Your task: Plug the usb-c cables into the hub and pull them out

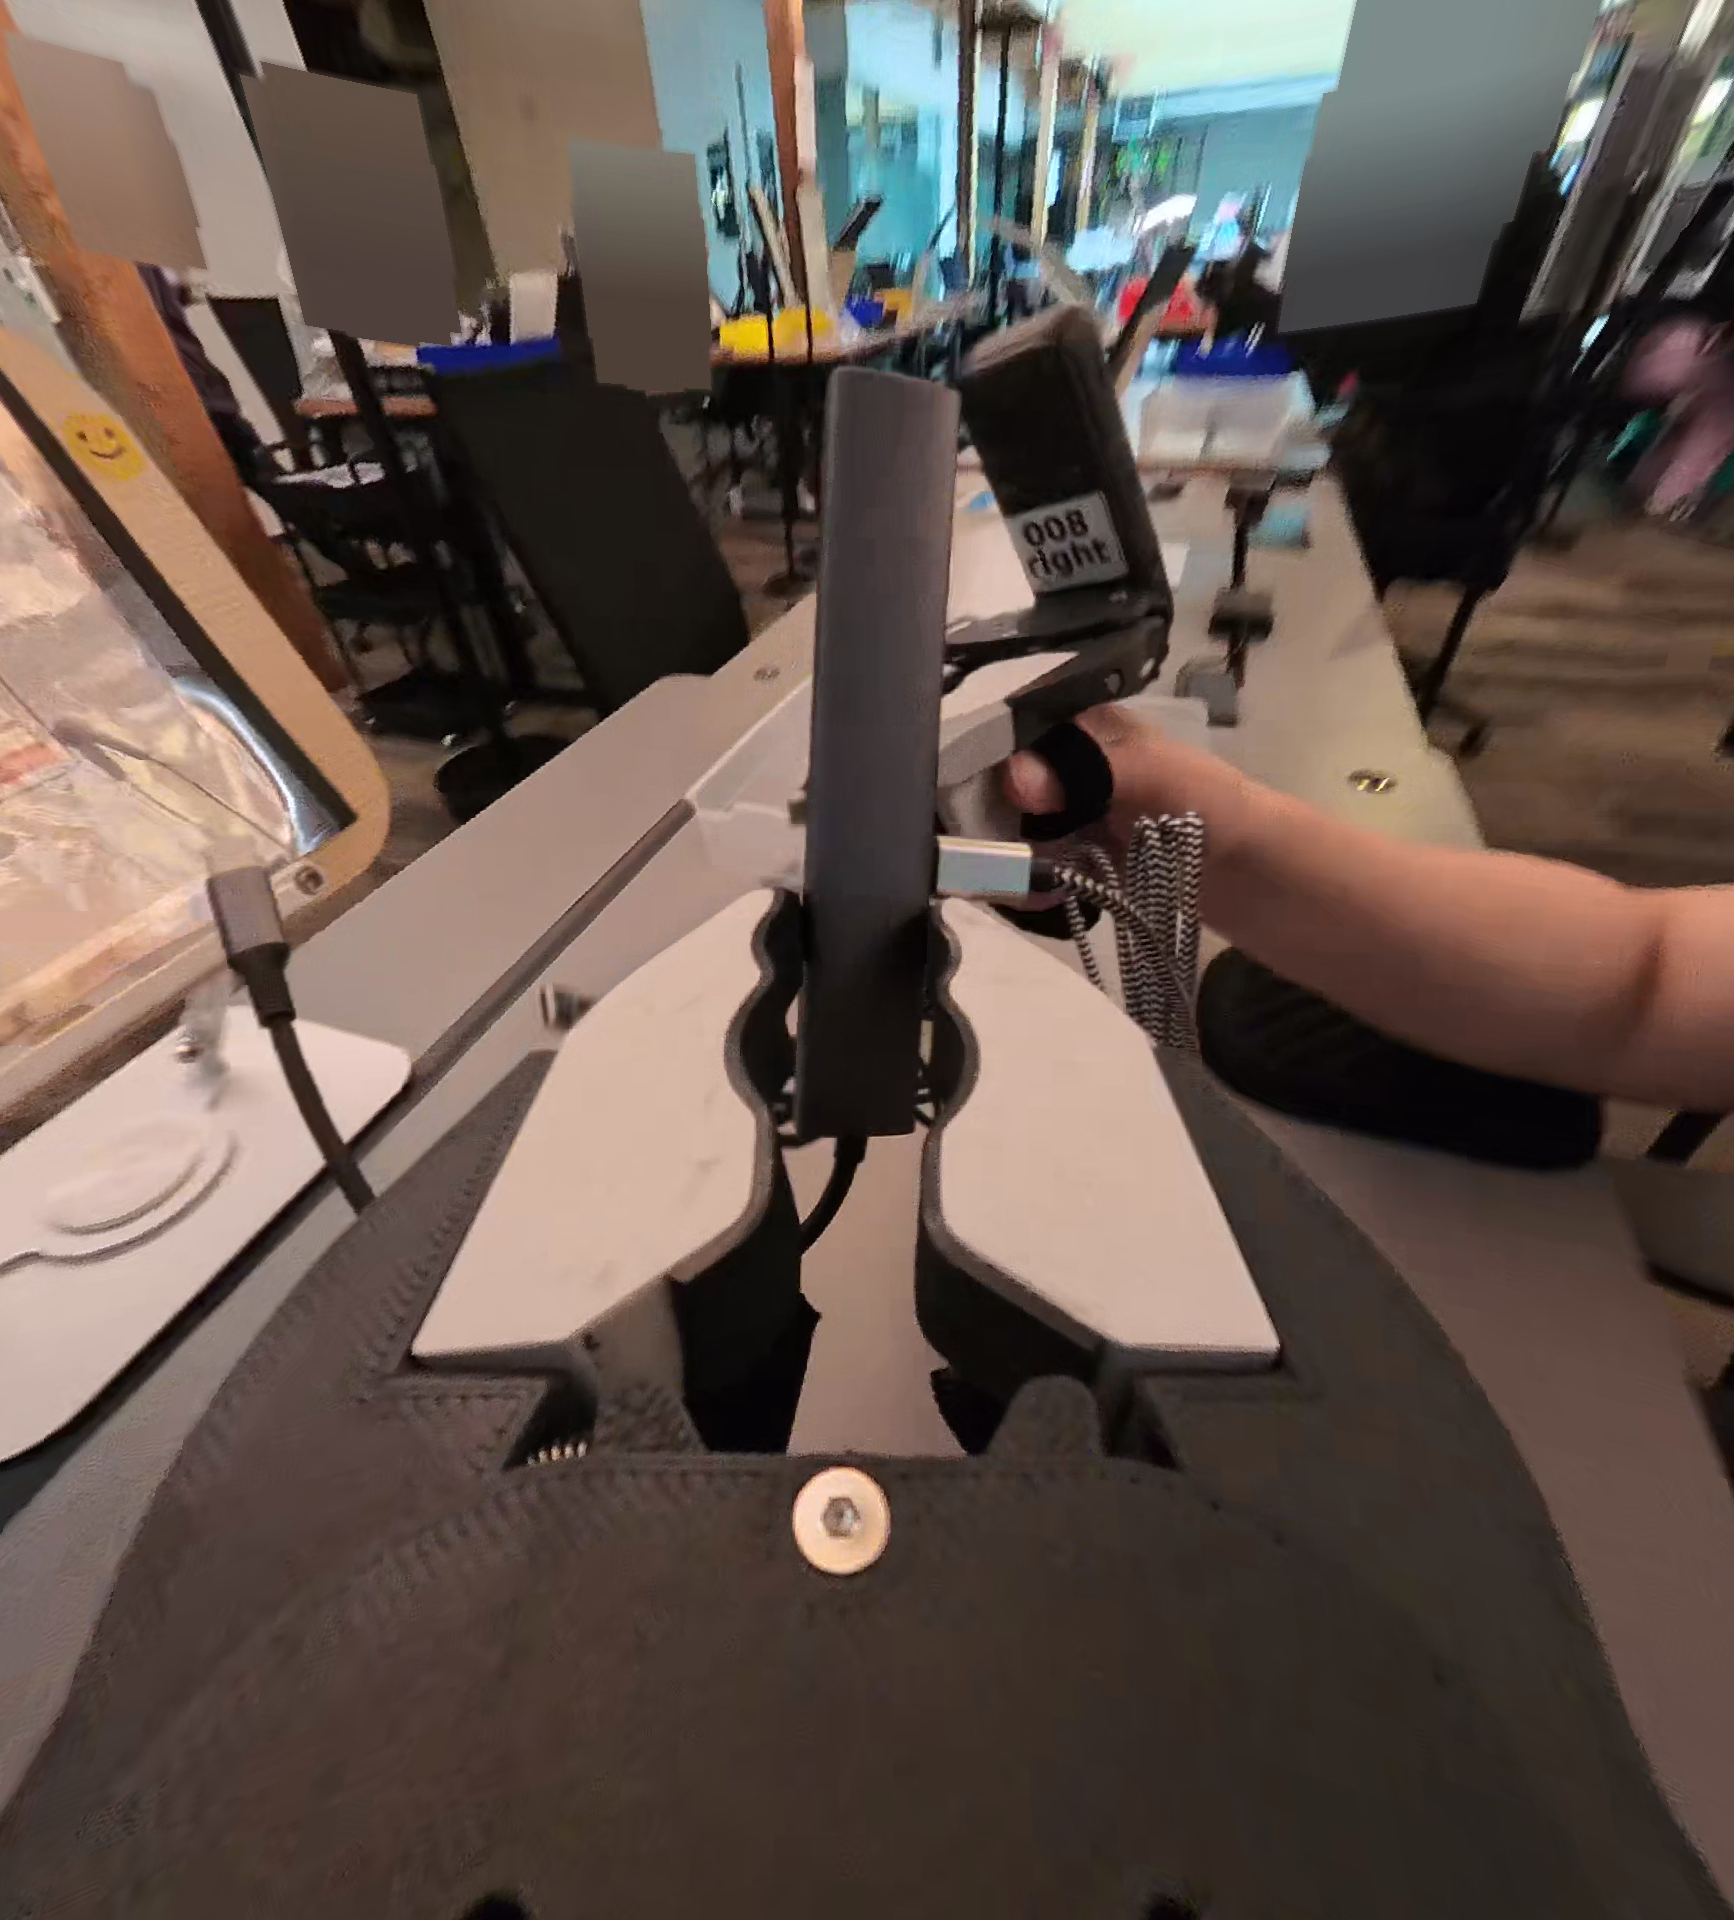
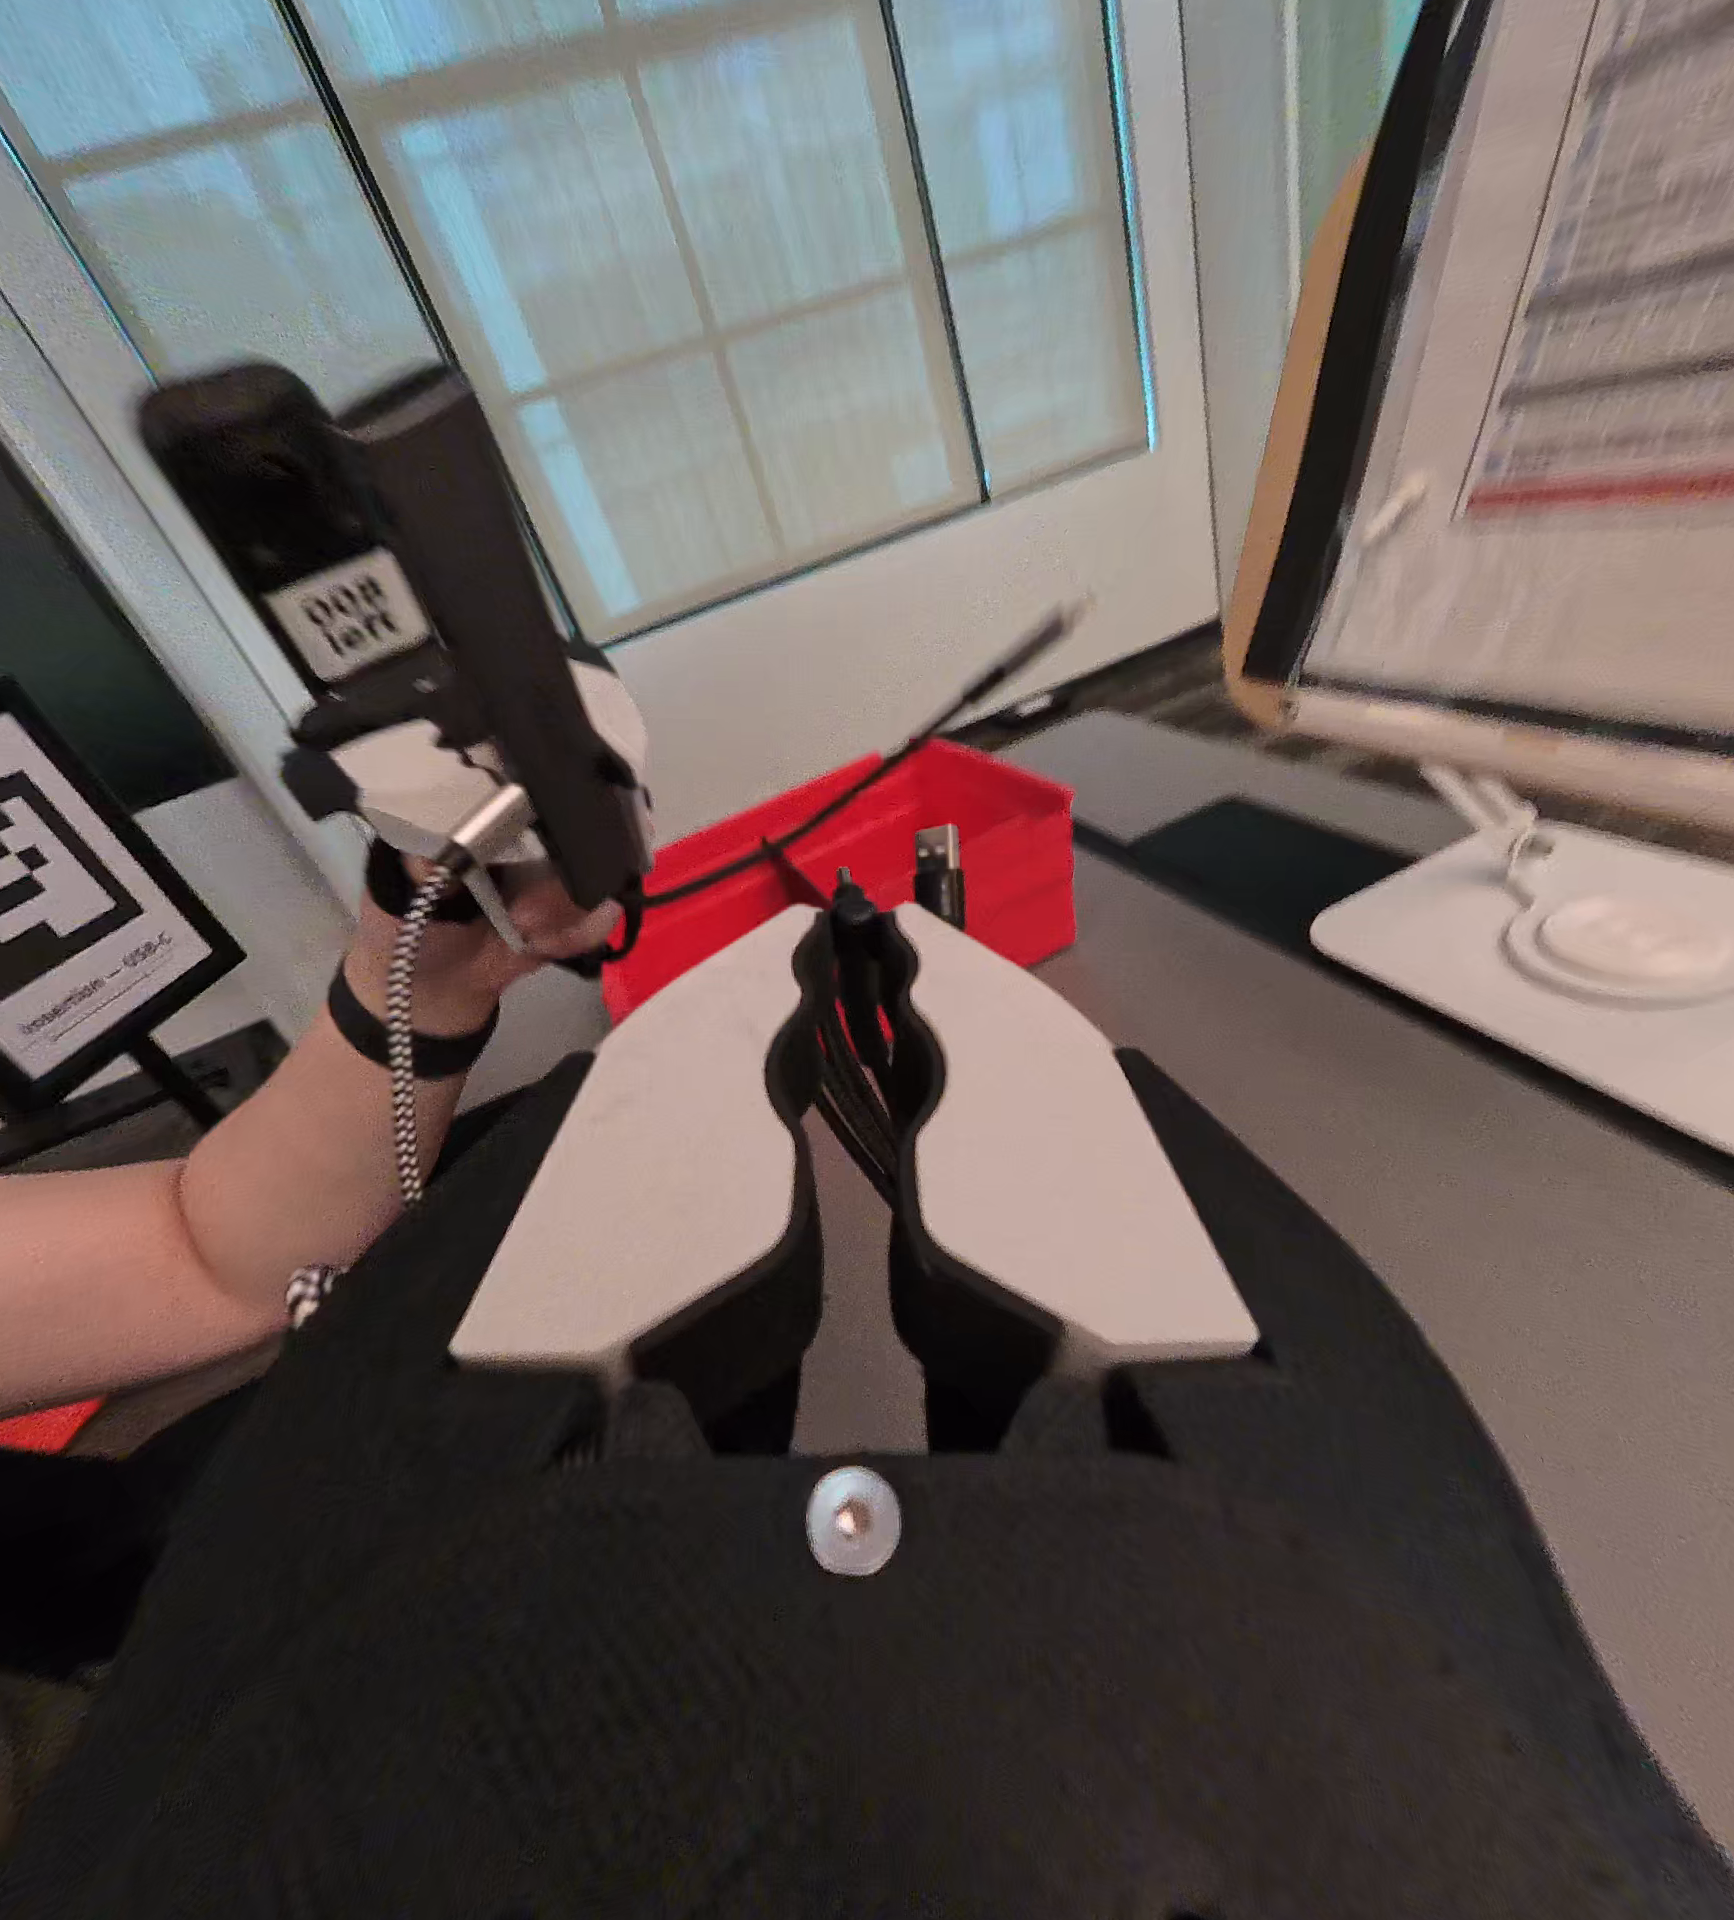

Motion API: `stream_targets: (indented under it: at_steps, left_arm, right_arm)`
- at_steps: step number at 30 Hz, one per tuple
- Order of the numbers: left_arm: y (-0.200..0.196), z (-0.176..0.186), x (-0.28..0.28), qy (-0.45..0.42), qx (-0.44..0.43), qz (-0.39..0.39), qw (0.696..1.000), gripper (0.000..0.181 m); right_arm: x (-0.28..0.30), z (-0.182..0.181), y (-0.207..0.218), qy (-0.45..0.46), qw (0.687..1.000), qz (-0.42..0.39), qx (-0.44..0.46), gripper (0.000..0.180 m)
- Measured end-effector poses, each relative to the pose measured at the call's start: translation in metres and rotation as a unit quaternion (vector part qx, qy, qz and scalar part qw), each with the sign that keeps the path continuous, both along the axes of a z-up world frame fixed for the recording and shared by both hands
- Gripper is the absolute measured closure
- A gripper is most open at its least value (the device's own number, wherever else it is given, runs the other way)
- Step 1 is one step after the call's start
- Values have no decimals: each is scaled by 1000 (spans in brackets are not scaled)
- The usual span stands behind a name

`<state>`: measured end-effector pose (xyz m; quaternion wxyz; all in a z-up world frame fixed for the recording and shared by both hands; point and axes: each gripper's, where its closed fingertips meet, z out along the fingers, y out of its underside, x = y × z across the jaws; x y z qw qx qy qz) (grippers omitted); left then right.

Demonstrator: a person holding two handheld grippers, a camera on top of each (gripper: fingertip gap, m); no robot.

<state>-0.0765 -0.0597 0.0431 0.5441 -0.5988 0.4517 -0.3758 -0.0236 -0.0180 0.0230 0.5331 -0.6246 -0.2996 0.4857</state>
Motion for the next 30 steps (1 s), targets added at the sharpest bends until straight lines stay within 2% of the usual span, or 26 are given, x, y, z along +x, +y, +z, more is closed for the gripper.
stream_targets:
  at_steps: [6,12,17,30]
  left_arm:
    - [12,-2,2,-76,-60,-5,995,159]
    - [18,-10,15,-102,-58,21,993,159]
    - [22,-15,19,-90,-22,67,993,159]
    - [24,-28,30,-74,1,129,989,158]
  right_arm:
    - [11,35,-13,41,997,-33,47,173]
    - [11,47,-20,89,995,-33,21,172]
    - [12,50,-21,99,993,-54,15,172]
    - [15,51,-19,150,985,-83,7,171]
